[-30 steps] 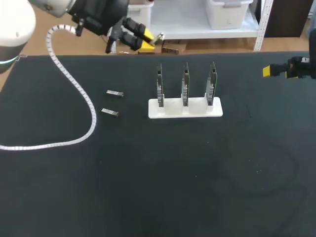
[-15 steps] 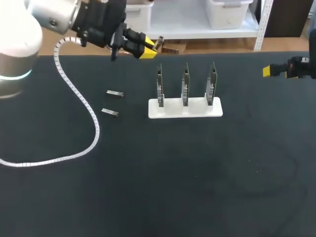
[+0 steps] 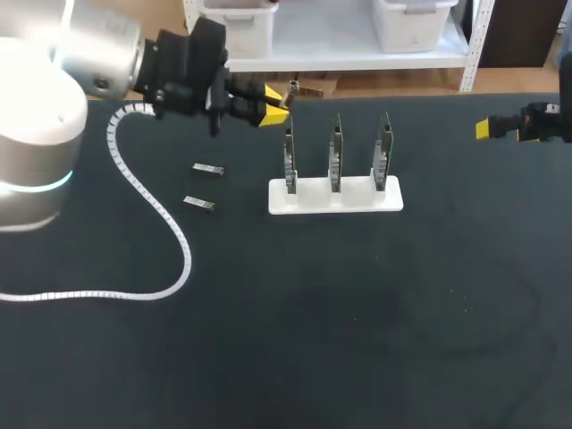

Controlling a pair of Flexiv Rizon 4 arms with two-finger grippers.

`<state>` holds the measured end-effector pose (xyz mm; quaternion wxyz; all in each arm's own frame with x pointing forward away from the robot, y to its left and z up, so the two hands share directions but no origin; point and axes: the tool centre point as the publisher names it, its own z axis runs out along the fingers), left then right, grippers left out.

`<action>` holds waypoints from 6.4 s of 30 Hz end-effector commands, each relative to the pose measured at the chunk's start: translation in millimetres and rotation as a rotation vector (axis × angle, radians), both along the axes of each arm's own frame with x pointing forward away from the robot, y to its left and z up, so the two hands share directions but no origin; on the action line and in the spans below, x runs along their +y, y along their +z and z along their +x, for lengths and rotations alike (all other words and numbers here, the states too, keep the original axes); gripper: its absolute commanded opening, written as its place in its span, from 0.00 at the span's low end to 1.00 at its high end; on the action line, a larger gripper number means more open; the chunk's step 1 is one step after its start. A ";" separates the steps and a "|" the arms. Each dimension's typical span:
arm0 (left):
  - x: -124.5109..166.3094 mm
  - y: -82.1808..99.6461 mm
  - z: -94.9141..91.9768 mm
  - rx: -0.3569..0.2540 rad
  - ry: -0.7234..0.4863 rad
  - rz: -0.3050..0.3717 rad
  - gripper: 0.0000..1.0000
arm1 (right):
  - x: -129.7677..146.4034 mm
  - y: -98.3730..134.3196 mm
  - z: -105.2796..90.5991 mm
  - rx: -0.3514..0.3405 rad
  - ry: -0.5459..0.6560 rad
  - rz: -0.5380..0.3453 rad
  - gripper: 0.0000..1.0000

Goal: Pick up the optical module with the left hand, and insert it into the network port with the right hand.

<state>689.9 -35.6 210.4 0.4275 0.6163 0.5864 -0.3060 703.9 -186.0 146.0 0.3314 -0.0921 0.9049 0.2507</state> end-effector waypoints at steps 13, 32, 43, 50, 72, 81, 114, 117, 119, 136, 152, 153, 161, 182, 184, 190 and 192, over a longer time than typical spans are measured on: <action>-24.8 -9.0 18.1 0.021 -0.101 -0.121 0.00 | 1.3 2.6 -2.5 0.003 -0.009 -0.010 1.00; -25.8 -13.0 25.6 -0.003 -0.124 -0.100 0.00 | 1.3 2.6 -2.5 0.003 -0.009 -0.010 1.00; -25.8 -13.0 25.6 -0.003 -0.124 -0.100 0.00 | 1.3 2.6 -2.5 0.003 -0.009 -0.010 1.00; -25.8 -13.0 25.6 -0.003 -0.124 -0.100 0.00 | 1.3 2.6 -2.5 0.003 -0.009 -0.010 1.00; -11.0 -23.8 33.8 0.075 -0.080 -0.301 0.00 | 1.3 2.6 -2.5 0.003 -0.009 -0.010 1.00; -13.3 -29.2 37.5 0.086 -0.079 -0.284 0.00 | 1.3 2.6 -2.5 0.003 -0.009 -0.010 1.00; -19.2 -35.0 44.6 0.090 -0.066 -0.253 0.00 | 1.3 2.6 -2.5 0.003 -0.009 -0.010 1.00; -19.2 -35.0 44.6 0.090 -0.066 -0.253 0.00 | 1.3 2.6 -2.5 0.003 -0.009 -0.010 1.00; -19.2 -35.0 44.6 0.090 -0.066 -0.253 0.00 | 1.3 2.6 -2.5 0.003 -0.009 -0.010 1.00; -19.2 -35.0 44.6 0.090 -0.066 -0.253 0.00 | 68.8 49.1 41.4 -0.124 0.520 -0.173 1.00; -19.2 -35.0 44.6 0.090 -0.066 -0.253 0.00 | 142.5 58.2 82.3 -0.232 0.775 -0.149 1.00; -19.2 -35.0 44.6 0.090 -0.066 -0.253 0.00 | 148.7 59.1 82.5 -0.235 0.788 -0.164 1.00; -19.2 -35.0 44.6 0.090 -0.066 -0.253 0.00 | 183.6 65.0 75.0 -0.240 0.899 -0.179 1.00; -19.2 -35.0 44.6 0.090 -0.066 -0.253 0.00 | 183.6 64.4 75.0 -0.226 0.891 -0.188 1.00; -19.2 -35.0 44.6 0.090 -0.066 -0.253 0.00 | 183.6 64.4 75.0 -0.226 0.891 -0.188 1.00; -19.2 -35.0 44.6 0.090 -0.066 -0.253 0.00 | 183.6 64.4 75.0 -0.226 0.891 -0.188 1.00; -19.2 -35.0 44.6 0.090 -0.066 -0.253 0.00 | 183.6 64.4 75.0 -0.226 0.891 -0.188 1.00</action>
